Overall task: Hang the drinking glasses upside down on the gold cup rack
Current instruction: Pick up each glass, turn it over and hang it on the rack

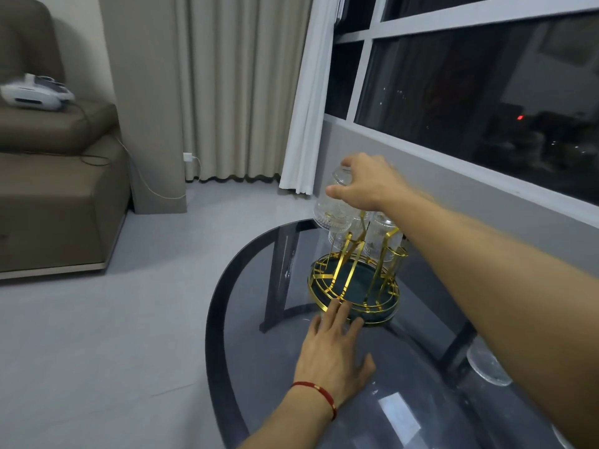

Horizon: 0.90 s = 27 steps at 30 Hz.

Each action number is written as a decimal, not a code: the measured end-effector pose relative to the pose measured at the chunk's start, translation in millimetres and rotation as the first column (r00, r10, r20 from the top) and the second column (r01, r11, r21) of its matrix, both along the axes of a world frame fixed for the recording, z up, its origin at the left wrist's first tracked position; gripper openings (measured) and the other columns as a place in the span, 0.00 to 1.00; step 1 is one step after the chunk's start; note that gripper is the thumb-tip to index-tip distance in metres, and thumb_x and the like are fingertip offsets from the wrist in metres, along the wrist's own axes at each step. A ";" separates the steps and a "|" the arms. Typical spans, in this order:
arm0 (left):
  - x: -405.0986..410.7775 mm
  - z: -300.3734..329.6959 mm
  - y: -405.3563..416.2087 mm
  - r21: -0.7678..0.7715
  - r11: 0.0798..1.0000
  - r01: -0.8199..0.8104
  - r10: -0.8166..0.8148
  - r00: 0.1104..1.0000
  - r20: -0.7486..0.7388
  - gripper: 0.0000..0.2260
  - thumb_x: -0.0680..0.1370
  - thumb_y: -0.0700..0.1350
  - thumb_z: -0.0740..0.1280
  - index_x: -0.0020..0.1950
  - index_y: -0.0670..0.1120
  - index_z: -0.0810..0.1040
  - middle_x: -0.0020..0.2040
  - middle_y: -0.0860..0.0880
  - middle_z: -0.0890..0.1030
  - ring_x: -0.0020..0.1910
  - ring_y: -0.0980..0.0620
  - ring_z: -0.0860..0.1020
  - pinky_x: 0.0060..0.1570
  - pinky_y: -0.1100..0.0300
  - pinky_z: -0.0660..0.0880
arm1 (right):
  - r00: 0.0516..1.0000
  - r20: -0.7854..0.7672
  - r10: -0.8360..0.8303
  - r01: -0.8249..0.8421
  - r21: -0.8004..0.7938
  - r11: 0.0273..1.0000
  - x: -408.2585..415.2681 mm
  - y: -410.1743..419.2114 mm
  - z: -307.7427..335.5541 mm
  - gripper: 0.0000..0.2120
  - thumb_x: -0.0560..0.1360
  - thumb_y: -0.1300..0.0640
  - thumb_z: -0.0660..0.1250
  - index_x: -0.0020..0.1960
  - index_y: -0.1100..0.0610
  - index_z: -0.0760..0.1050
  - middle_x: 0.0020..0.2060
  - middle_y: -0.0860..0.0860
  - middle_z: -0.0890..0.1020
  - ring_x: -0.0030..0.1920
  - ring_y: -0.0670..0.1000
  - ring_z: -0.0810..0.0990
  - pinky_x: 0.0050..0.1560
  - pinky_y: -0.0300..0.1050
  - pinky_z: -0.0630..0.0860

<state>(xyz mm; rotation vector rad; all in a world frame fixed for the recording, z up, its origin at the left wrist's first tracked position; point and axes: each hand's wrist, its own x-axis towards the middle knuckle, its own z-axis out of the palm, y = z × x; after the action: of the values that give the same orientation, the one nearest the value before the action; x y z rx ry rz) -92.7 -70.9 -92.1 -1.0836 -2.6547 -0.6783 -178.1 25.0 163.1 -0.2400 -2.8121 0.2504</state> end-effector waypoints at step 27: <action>-2.7 -0.6 -0.5 0.021 1.000 0.001 0.000 1.000 -0.023 0.28 0.76 0.59 0.61 0.74 0.48 0.70 0.80 0.45 0.62 0.80 0.44 0.54 0.76 0.44 0.60 | 0.987 0.159 -0.026 -0.021 0.291 0.957 -16.1 13.1 -57.4 0.23 0.82 0.40 0.60 0.72 0.50 0.76 0.66 0.53 0.81 0.70 0.58 0.75 0.76 0.70 0.50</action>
<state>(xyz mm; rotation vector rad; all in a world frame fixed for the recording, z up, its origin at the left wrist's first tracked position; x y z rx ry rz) -95.4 -71.4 -92.7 -1.0803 -2.6220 -0.6882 -194.1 38.0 105.7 -0.2035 -2.9588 -0.1953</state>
